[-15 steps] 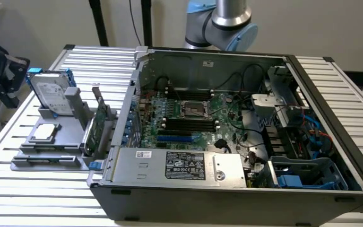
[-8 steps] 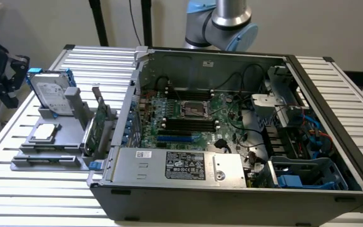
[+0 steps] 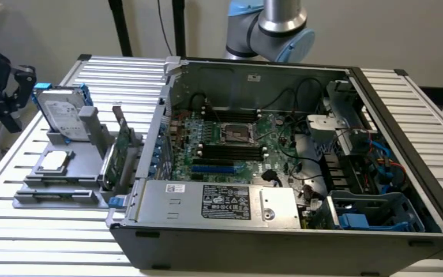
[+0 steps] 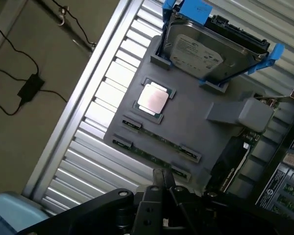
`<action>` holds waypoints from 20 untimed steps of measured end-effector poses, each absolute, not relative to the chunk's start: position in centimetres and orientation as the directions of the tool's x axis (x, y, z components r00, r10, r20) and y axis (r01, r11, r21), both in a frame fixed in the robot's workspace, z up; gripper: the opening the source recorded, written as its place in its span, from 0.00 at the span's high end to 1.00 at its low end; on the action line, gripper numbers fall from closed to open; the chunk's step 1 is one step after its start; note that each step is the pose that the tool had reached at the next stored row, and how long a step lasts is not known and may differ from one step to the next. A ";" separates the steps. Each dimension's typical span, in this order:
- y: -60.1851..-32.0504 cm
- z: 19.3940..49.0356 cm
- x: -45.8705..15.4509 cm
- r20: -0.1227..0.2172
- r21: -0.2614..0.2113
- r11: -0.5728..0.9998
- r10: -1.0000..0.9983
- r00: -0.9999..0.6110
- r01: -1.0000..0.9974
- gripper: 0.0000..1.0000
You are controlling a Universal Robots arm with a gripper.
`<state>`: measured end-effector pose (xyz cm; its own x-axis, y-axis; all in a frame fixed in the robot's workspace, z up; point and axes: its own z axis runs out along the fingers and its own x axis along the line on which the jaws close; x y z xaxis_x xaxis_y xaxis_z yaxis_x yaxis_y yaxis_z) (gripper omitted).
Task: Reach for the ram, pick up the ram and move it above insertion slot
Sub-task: 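Pick up the ram and move it above insertion slot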
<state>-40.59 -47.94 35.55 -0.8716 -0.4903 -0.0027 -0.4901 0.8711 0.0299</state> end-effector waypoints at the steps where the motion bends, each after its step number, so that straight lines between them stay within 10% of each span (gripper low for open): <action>1: -47.9 35.5 -40.6 -0.003 0.030 0.862 -0.506 -0.863 -0.506 0.89; 20: -47.9 35.3 -40.6 -0.004 0.029 0.640 -0.768 -0.640 -0.768 0.89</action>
